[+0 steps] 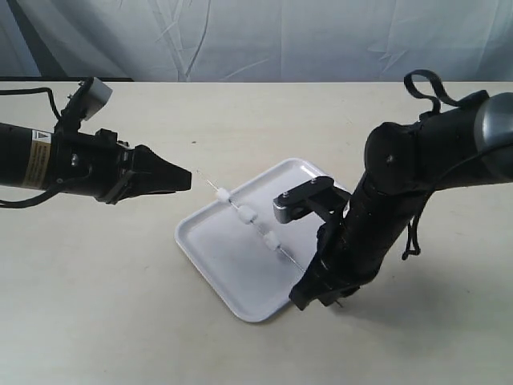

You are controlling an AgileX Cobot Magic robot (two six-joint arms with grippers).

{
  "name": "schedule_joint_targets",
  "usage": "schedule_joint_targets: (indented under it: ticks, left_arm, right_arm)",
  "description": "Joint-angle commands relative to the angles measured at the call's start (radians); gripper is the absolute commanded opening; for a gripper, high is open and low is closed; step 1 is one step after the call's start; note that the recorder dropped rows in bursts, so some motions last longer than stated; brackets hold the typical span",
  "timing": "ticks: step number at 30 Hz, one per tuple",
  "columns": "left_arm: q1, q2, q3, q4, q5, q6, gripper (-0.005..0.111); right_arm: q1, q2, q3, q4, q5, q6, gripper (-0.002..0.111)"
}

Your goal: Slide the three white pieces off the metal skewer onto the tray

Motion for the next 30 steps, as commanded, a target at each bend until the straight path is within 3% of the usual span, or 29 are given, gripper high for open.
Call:
schedule_joint_targets:
  ticks: [1,11,17,22,30]
  left_arm:
    - [-0.004,0.004,0.005,-0.005,-0.022,-0.003,0.039]
    - [-0.002,0.004,0.005,-0.225,-0.119,-0.043,0.039]
    - [-0.002,0.004,0.005,-0.24,-0.146,-0.037,0.039]
    - [-0.004,0.004,0.005,-0.253,-0.177,-0.017,0.039]
    - [-0.083,0.004,0.005,-0.299,-0.19,0.009,0.039]
  right_arm:
    - [-0.004,-0.075,0.001,0.044,0.021,-0.043,-0.001]
    - [-0.024,-0.19,0.046,0.069,0.088,-0.045,-0.001]
    - [-0.092,-0.284,0.151,0.116,0.088,-0.128,-0.001]
    - [-0.154,-0.343,0.208,0.27,0.136,-0.265,-0.001]
    - [-0.164,-0.359,0.225,0.448,0.157,-0.401,-0.001]
